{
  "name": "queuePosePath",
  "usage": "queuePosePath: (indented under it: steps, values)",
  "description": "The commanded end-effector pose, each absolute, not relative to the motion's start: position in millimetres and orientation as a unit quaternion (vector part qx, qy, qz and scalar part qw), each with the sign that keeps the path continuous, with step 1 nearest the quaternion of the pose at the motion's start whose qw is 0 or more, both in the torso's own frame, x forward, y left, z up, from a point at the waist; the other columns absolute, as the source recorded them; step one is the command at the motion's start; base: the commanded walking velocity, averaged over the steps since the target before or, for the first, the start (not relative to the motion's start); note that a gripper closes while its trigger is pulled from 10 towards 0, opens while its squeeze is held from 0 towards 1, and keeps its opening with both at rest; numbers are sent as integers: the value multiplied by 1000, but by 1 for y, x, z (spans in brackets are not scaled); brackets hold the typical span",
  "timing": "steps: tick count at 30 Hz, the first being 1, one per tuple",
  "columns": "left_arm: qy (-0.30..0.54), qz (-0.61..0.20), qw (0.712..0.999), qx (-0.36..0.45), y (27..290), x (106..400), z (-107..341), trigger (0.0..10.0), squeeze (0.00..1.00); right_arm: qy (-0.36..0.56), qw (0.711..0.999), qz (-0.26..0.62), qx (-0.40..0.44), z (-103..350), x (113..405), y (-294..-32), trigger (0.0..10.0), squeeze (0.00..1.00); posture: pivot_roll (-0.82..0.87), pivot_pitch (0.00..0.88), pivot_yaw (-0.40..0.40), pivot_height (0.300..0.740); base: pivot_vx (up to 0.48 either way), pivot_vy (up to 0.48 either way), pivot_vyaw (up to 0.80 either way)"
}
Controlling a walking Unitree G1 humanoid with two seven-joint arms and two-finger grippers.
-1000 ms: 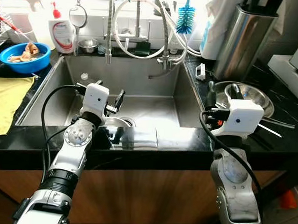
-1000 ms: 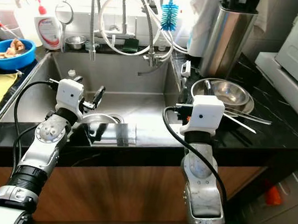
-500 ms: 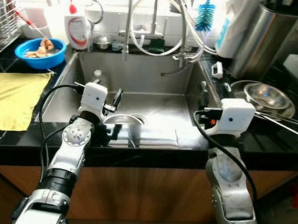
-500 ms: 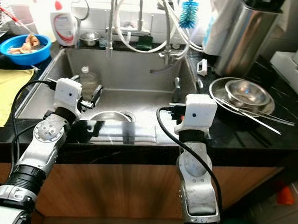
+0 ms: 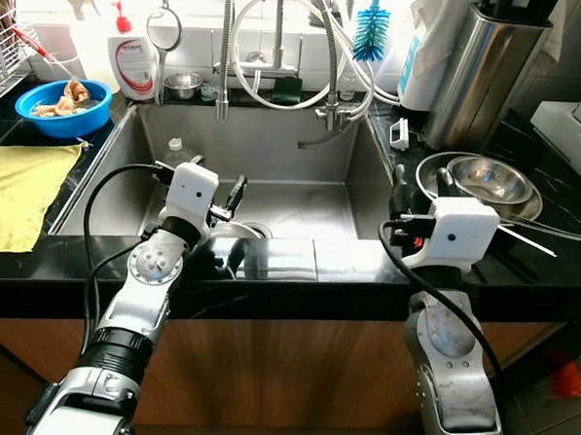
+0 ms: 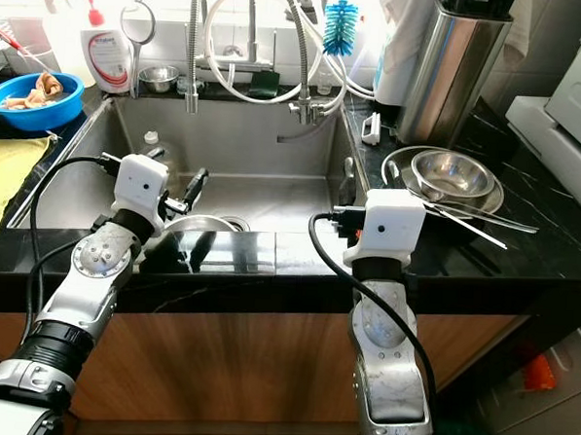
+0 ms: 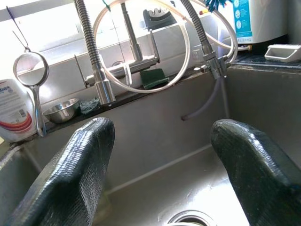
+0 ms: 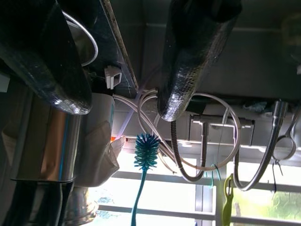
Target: Kitchen organization
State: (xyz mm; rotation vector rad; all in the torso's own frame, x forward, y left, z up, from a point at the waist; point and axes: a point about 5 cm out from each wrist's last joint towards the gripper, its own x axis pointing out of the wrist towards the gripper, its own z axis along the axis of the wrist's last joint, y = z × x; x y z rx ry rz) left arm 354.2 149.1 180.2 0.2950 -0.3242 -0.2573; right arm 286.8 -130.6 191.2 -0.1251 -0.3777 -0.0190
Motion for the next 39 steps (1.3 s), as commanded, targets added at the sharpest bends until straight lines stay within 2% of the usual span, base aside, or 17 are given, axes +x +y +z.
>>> queuePosePath:
  steps: [1,9,15,35,39]
  values:
    - [-164,-129,967,149,148,354,182,10000,0,-175,982,-4,-76,187,288,-129,10000,0,71,0,-9,740,0,0,0]
    - [-162,-130,966,152,148,354,182,10000,0,-158,986,-10,-42,183,290,-130,10000,0,69,0,-8,740,0,0,0]
    - [-165,-132,966,150,146,353,182,10000,0,-164,984,0,-75,185,292,-128,10000,0,70,0,-11,740,0,0,395]
    - [-169,-127,966,147,147,351,181,10000,0,-172,983,-13,-58,188,290,-133,10000,0,65,0,-15,740,258,0,0]
    - [-174,-125,966,146,147,351,182,10000,0,-173,983,-13,-58,188,289,-133,10000,0,66,0,-16,740,0,0,0]
